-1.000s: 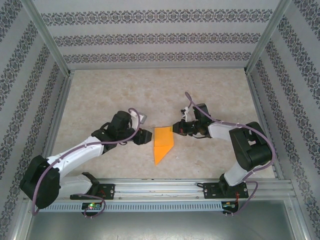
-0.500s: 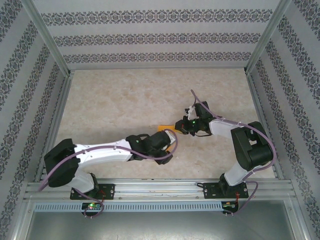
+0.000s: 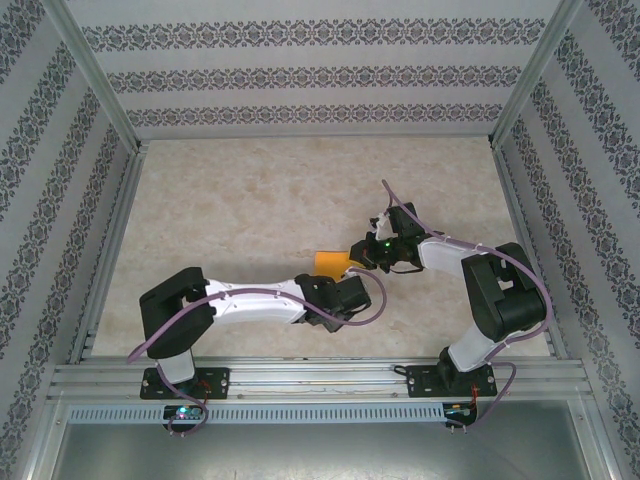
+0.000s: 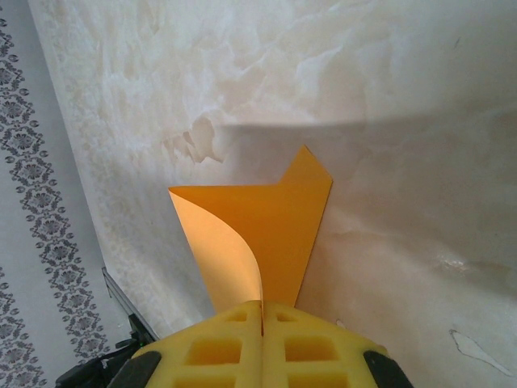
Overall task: Fold a paper plane with a square sheet of paper (fold left side to right side)
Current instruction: Fold the wing for the fifth time at the center of the table.
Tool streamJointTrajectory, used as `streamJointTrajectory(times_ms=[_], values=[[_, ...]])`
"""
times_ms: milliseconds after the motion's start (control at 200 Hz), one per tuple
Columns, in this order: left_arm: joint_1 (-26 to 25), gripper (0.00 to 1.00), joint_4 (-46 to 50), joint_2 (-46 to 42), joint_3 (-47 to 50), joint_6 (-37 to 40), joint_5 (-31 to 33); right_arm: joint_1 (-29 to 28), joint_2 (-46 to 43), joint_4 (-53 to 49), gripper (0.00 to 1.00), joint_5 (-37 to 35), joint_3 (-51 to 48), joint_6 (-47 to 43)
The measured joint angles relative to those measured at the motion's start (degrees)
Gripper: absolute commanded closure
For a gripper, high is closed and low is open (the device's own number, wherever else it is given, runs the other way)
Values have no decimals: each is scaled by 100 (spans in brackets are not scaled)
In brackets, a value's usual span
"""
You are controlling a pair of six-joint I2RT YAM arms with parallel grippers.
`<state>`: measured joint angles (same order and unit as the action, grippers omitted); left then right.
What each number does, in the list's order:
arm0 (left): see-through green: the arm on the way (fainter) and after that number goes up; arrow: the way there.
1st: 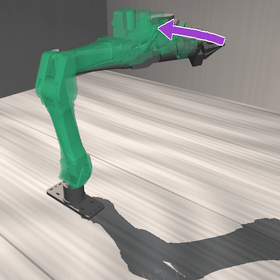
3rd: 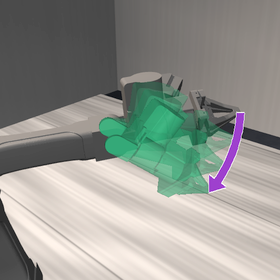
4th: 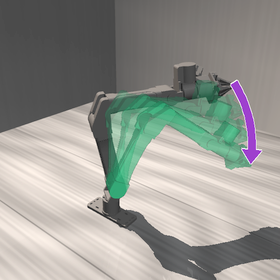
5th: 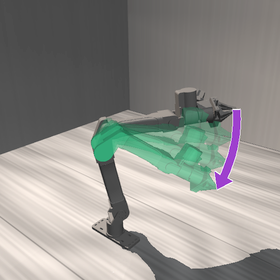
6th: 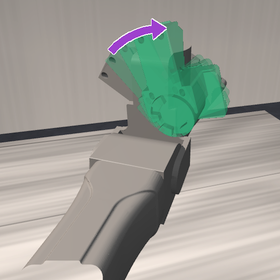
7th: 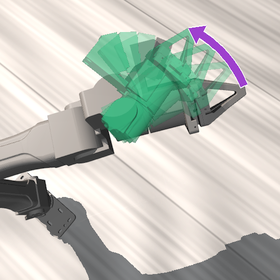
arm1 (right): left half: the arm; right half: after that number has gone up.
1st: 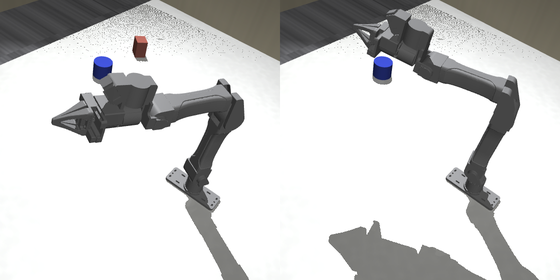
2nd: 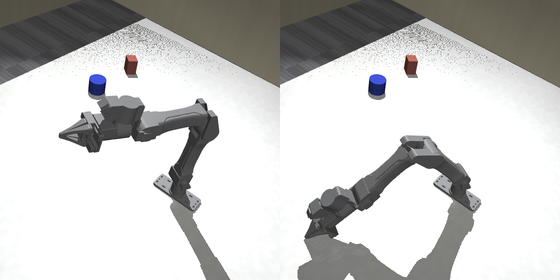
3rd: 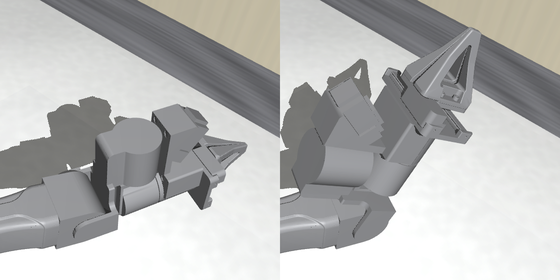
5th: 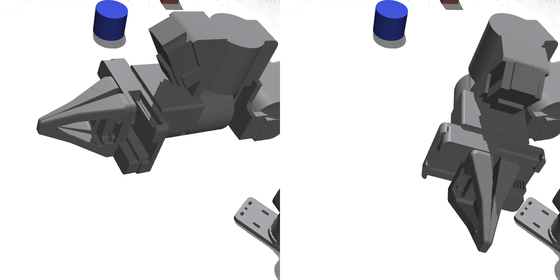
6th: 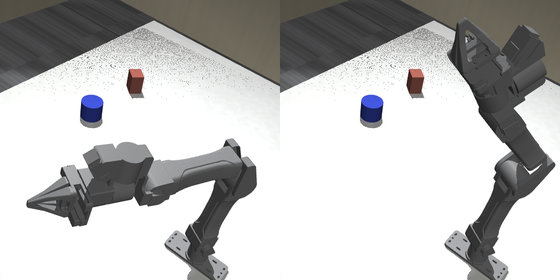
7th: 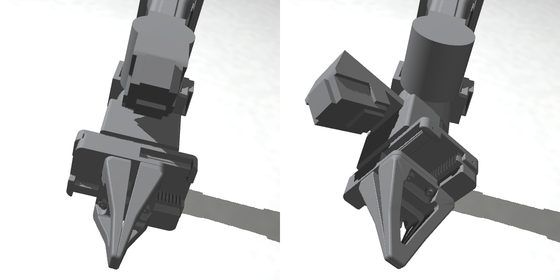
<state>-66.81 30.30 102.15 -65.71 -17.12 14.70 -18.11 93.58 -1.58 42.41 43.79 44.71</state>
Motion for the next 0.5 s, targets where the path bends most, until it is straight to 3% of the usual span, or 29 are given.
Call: streamJointTrajectory(times_ms=[500], values=[[0, 53, 280, 326, -96, -205, 400, 0, 87, -39, 100, -2, 33, 2]])
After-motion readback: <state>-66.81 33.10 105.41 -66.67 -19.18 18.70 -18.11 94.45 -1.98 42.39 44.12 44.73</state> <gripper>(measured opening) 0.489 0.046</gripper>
